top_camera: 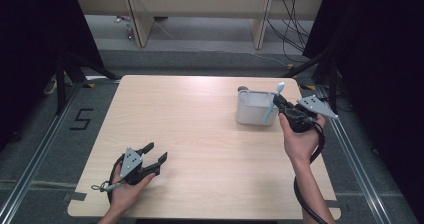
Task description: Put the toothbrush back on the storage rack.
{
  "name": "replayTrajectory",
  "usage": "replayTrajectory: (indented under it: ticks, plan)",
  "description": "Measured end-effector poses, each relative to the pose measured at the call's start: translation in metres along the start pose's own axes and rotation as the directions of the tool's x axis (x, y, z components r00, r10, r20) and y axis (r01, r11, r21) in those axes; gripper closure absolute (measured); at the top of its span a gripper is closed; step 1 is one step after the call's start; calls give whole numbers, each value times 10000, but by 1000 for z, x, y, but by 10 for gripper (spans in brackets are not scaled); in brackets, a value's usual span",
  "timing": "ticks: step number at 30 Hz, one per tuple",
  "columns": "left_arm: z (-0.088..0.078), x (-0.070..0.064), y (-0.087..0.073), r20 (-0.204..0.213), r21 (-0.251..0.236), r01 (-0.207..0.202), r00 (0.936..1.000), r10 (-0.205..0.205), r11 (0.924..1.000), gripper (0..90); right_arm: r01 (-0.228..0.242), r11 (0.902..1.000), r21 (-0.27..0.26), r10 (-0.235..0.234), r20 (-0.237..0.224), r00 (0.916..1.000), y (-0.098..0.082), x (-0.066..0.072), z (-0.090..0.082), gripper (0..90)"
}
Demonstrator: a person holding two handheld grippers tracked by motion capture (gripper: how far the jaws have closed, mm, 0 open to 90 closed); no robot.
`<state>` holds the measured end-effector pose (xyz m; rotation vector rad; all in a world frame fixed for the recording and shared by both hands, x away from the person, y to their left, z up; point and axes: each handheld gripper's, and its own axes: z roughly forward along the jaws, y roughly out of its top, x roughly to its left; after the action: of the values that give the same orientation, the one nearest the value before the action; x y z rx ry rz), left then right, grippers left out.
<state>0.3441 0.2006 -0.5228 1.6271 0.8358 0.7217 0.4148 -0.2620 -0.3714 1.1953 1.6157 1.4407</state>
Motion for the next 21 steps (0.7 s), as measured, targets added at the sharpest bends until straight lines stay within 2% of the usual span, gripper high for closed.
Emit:
replayTrajectory:
  ticks: [1,3,4,8,12,13,21]
  plan:
    - [0,0,0,10,14,-2,10000,2,10000,370,105,9999,-19,-105,63,9999,1,-2,0,860]
    - [0,0,0,-6,5,0,10000,0,10000,370,-44,10000,-47,44,8,10000,1,-2,2,859]
    - [0,0,0,-12,8,-4,10000,4,10000,370,79,10000,1,-79,108,9999,2,-4,1,860]
    - [0,0,0,-34,-2,-23,10000,23,10000,371,83,9999,-98,-81,150,9999,4,-6,1,860]
    - [0,0,0,-30,-9,35,10000,-35,10000,371,-8,9998,-199,14,277,9996,5,-10,1,859]
    - [0,0,0,-34,-1,31,10000,-31,10000,371,-188,9997,-140,192,306,9993,6,-10,1,859]
    - [0,0,0,-43,-4,9,10000,-9,10000,373,-118,9996,-263,129,456,9989,11,-16,5,859]
